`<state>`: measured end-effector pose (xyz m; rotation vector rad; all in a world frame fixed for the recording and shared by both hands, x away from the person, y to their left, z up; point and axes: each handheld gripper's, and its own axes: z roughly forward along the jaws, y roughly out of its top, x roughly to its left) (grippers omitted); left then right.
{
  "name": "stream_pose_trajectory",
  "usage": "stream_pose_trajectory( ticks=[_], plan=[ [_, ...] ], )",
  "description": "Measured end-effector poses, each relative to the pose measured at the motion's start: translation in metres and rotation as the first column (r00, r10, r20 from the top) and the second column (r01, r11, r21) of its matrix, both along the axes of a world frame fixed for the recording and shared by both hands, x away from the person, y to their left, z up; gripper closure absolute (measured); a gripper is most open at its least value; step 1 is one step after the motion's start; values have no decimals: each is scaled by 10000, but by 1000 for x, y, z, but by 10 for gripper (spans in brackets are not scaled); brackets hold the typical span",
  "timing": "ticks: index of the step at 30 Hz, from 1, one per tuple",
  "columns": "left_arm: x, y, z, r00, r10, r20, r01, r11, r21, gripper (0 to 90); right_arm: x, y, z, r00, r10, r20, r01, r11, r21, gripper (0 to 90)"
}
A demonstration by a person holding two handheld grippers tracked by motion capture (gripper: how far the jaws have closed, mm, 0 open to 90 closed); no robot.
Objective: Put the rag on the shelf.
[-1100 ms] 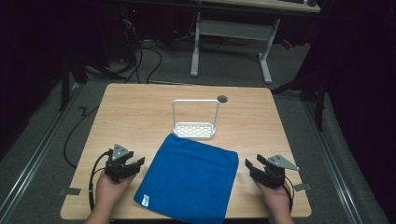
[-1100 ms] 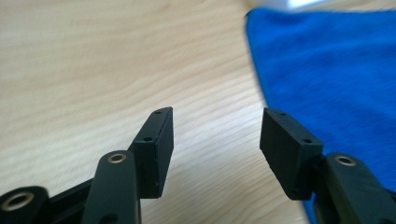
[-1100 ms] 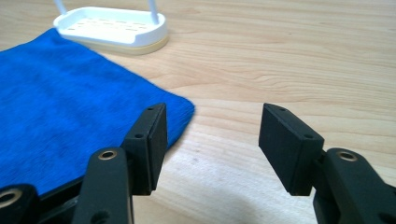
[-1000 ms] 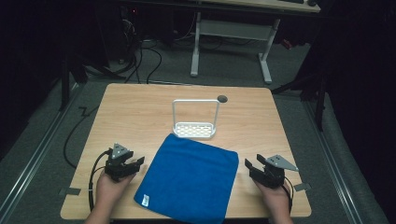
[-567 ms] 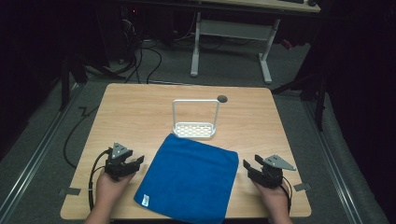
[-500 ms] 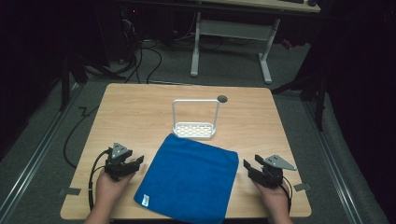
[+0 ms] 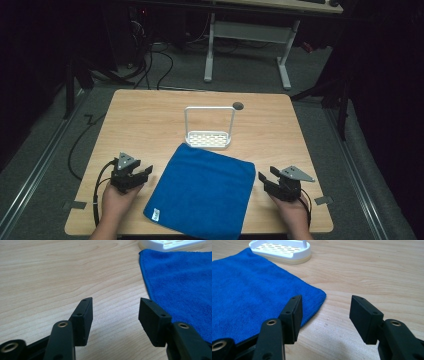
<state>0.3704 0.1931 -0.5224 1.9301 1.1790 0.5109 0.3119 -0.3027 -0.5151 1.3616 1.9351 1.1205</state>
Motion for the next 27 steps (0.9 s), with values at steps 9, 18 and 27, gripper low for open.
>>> stream_pose_trajectory(
  ticks=[9,18,27],
  plan=[
    [0,-6,2,9995,-225,229,229,9996,-170,461,-1,3,5,9992,37,409,-26,9997,-262,440],
    [8,-32,10,9964,-762,365,758,9970,137,461,0,5,5,9994,134,327,-123,9994,-338,427],
    [22,-52,19,9950,-965,276,955,9948,355,462,-2,6,7,9990,301,339,-290,9991,-311,410]
  ],
)
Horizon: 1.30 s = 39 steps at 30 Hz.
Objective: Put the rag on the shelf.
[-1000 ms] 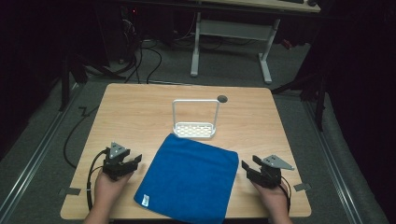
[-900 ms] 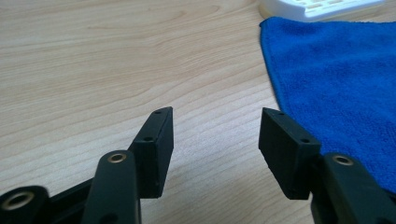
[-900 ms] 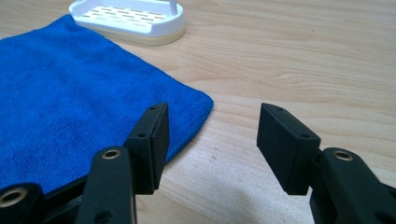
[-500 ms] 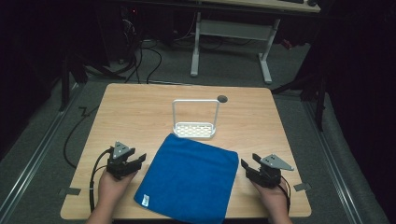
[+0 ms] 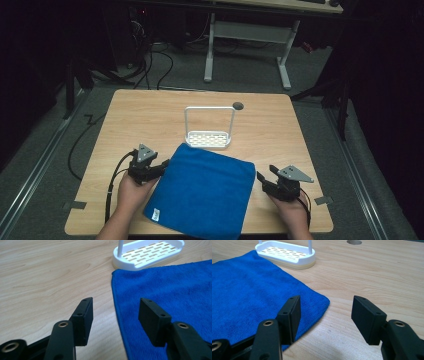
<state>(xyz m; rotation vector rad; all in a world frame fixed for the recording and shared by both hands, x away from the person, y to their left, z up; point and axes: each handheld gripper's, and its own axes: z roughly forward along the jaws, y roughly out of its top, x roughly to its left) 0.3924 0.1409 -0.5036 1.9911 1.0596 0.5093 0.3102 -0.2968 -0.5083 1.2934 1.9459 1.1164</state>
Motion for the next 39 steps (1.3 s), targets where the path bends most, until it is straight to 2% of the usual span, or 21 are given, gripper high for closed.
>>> stream_pose_trajectory(
  ticks=[3,5,7,9,13,16,18,22,24,26,28,30,32,37,39],
  plan=[
    [7,-4,0,9999,-58,-126,58,10000,-8,464,0,0,0,10000,39,-1,-39,10000,3,410],
    [17,-9,-1,9996,-103,-252,98,9997,-211,470,-1,-1,1,10000,83,32,-83,10000,1,410],
    [26,-15,-4,9988,-141,-462,137,9999,-99,471,-1,-2,1,9999,97,28,-97,9999,25,410],
    [29,-18,-5,9986,-197,-496,194,9998,-78,471,-1,-2,1,10000,74,11,-74,10000,63,411],
    [40,-30,-7,9982,-358,-486,362,9993,67,468,0,-2,1,9999,102,-18,-102,9999,69,410],
    [53,-43,-9,9982,-512,-327,518,9985,166,479,0,-1,0,9999,143,-55,-143,9999,15,411],
    [56,-45,-10,9983,-538,-245,541,9984,145,507,0,-1,0,9998,181,-48,-181,9998,-11,411],
    [70,-53,-20,9971,-664,-370,669,9977,126,542,0,0,0,9998,202,-48,-202,9998,-5,413],
    [74,-53,-24,9966,-689,-442,685,9976,-107,564,0,0,0,9998,204,-56,-204,9998,4,414],
    [76,-53,-28,9964,-627,-574,620,9980,-140,593,0,0,-1,9998,192,-89,-192,9998,8,415],
    [76,-53,-28,9970,-642,-435,632,9977,-235,608,0,0,-1,9997,196,-119,-196,9998,12,416],
    [77,-52,-29,9962,-620,-605,606,9978,-259,629,0,0,-2,9997,201,-129,-201,9998,10,416],
    [79,-50,-30,9953,-571,-783,532,9973,-507,631,1,0,-2,9998,183,-126,-183,9998,33,416],
    [81,-50,-31,9935,-447,-1050,391,9977,-547,647,3,3,-3,9997,171,-201,-171,9999,-8,418],
    [81,-51,-31,9935,-515,-1013,468,9977,-485,662,4,5,-4,9995,177,-255,-177,9998,2,425]
  ],
)
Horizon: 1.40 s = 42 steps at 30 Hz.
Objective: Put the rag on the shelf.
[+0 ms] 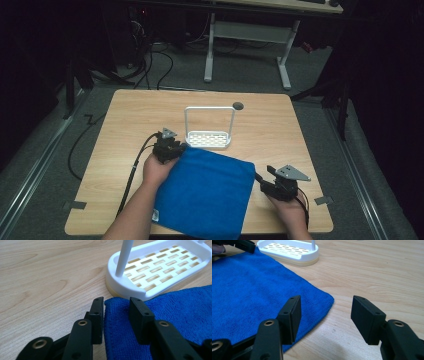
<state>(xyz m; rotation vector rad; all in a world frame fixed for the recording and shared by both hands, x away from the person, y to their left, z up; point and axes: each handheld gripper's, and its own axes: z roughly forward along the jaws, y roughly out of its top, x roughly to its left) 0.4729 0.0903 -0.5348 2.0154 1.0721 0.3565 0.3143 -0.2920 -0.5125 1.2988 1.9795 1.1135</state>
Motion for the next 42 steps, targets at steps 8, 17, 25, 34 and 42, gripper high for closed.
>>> stream_pose_trajectory(
  ticks=[8,17,25,34,42],
  plan=[
    [-1,-1,0,10000,-74,15,74,10000,57,759,15,8,-7,9995,-191,-263,195,9997,151,449],
    [-1,-2,0,9999,-161,-35,161,9999,46,848,41,19,-16,9904,-706,-1184,722,9973,93,564],
    [-1,-1,0,9998,-161,-75,161,9999,13,855,46,25,-17,9796,-987,-1749,891,9941,-622,666],
    [-2,-1,0,9999,-160,-1,160,9998,128,856,43,25,-18,9816,-1003,-1623,901,9935,-690,794],
    [-2,-1,0,10000,-91,1,91,9999,122,867,41,22,-16,9881,-665,-1384,632,9976,-278,884]
  ],
)
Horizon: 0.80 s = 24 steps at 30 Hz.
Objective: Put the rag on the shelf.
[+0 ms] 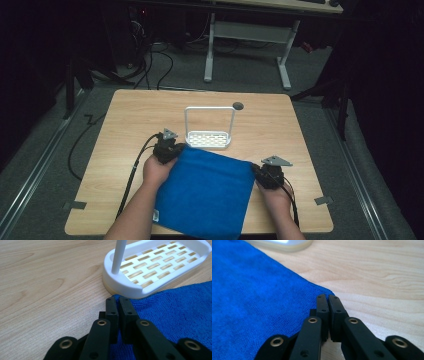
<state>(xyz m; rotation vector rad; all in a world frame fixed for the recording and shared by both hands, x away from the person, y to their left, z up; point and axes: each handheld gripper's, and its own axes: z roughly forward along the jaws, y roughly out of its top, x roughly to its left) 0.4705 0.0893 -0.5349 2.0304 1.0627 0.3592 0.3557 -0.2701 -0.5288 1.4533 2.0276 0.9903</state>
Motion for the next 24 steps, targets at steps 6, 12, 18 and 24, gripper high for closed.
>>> stream_pose_trajectory(
  ticks=[6,12,18,24],
  plan=[
    [-4,5,3,9997,221,94,-217,9990,-400,879,-4,-4,5,9986,-61,518,34,9987,517,884],
    [-26,12,16,9970,276,725,-242,9986,-478,884,-9,-1,12,9947,19,1032,-92,9975,706,885],
    [-51,26,25,9881,564,1429,-372,9903,-1338,884,-18,3,21,9849,117,1729,-260,9964,804,885],
    [-62,40,26,9805,749,1815,-449,9855,-1638,883,-26,6,30,9735,123,2284,-321,9960,834,885]
  ],
)
